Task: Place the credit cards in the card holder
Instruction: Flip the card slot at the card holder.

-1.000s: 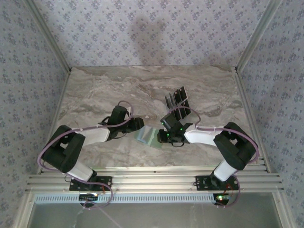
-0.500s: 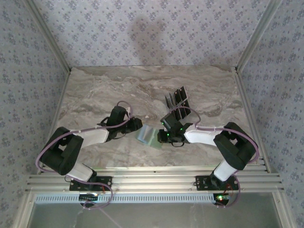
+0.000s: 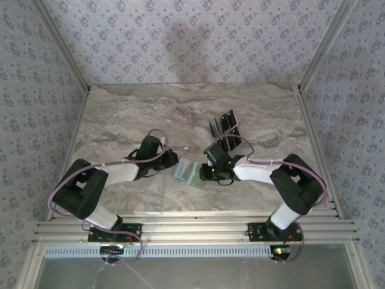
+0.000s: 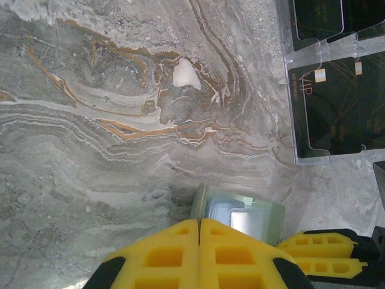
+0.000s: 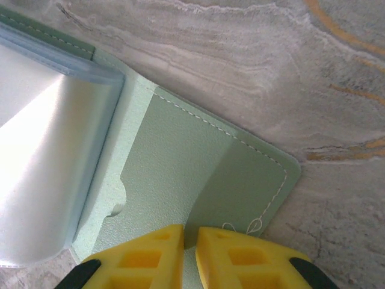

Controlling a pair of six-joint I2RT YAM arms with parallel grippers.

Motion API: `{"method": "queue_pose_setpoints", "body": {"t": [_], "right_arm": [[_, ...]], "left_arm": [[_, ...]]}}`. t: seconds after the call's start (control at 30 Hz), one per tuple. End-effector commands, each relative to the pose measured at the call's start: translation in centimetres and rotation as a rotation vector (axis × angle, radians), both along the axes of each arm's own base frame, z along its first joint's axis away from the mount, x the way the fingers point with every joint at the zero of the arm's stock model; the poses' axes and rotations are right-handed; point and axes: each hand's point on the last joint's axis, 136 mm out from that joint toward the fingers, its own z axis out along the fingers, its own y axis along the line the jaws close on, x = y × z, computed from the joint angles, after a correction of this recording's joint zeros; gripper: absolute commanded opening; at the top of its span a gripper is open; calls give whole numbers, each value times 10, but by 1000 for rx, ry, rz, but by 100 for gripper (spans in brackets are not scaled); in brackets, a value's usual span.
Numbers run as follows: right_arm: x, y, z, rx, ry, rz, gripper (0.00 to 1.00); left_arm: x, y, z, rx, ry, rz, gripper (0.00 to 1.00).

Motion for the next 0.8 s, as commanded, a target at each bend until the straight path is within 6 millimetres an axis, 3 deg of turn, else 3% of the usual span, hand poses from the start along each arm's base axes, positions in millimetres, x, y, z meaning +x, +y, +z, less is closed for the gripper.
{"method": "queue_pose_setpoints", "body": {"t": [0.0,0.2,0.33,0.6,0.77], "right_arm": [[2,-40,-47,-192,38,-41,20],[12,-35,-51,-182,60,-22,20],[16,-32,-54,-181,69,-4,19],[17,-34,-53,-179,78,-8,20],[14,-45,-33,-176,51,-32,30]], "left_arm": [[-6,-6,19,-48,-40,-20,0],[-18,-26,48,-114,-84,-38,0],[-26,-38,51,-131,-88,-51,0],[-30,-30,21,-66,-30,-2,0],[-30,-13,10,5,-17,66,0]]}}
